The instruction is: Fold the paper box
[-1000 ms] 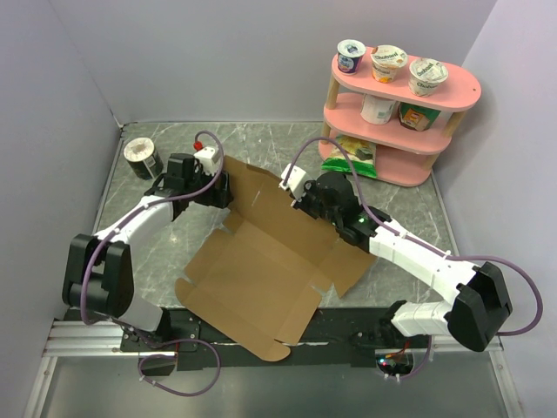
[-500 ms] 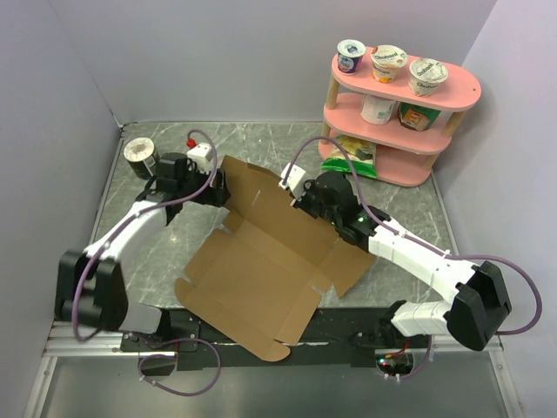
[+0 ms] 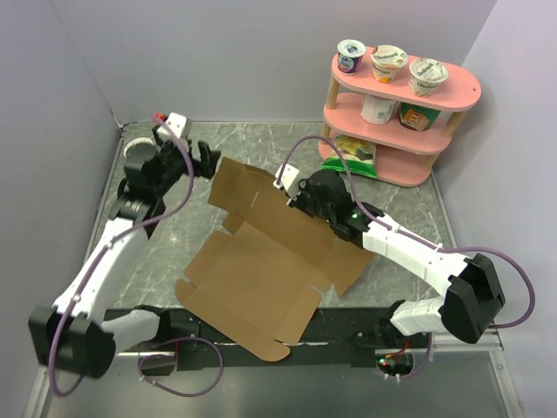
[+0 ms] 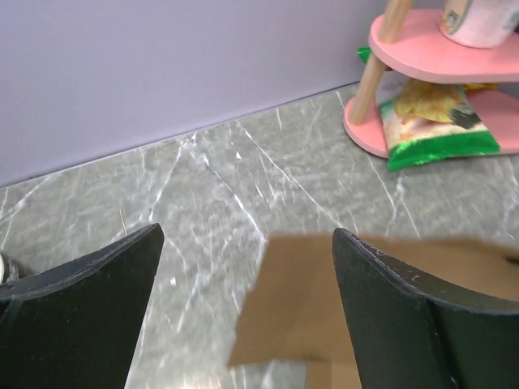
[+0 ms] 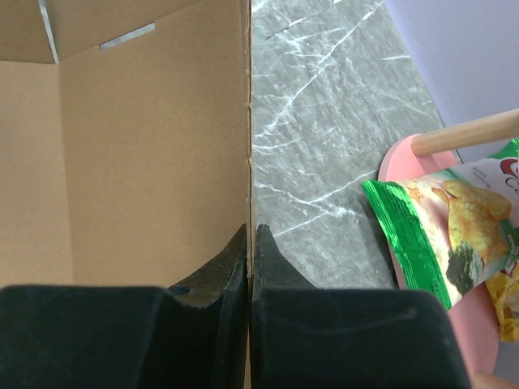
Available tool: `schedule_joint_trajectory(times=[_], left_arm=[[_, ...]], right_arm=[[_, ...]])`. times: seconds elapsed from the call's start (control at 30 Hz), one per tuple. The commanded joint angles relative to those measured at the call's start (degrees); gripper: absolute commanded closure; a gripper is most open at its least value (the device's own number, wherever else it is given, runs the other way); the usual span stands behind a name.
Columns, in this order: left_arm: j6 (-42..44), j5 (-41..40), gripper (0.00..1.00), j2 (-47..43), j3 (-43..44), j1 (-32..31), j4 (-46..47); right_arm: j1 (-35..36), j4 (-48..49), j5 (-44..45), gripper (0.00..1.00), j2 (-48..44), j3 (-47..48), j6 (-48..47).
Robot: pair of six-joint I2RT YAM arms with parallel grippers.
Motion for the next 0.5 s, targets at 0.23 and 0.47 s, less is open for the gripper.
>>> schedule_joint_trajectory(times=[0.23, 0.47], left_arm=[[5.18, -5.56, 0.1, 12.61, 7.81, -9.45, -0.26], [6.06, -9.17, 0.1, 9.54, 2.46, -13.5, 1.05]], right_arm=[[0.93, -1.2, 0.36, 0.98, -0.21, 2.4, 0.37], [1.02, -0.76, 0.63, 0.98, -0.03, 2.31, 0.55]])
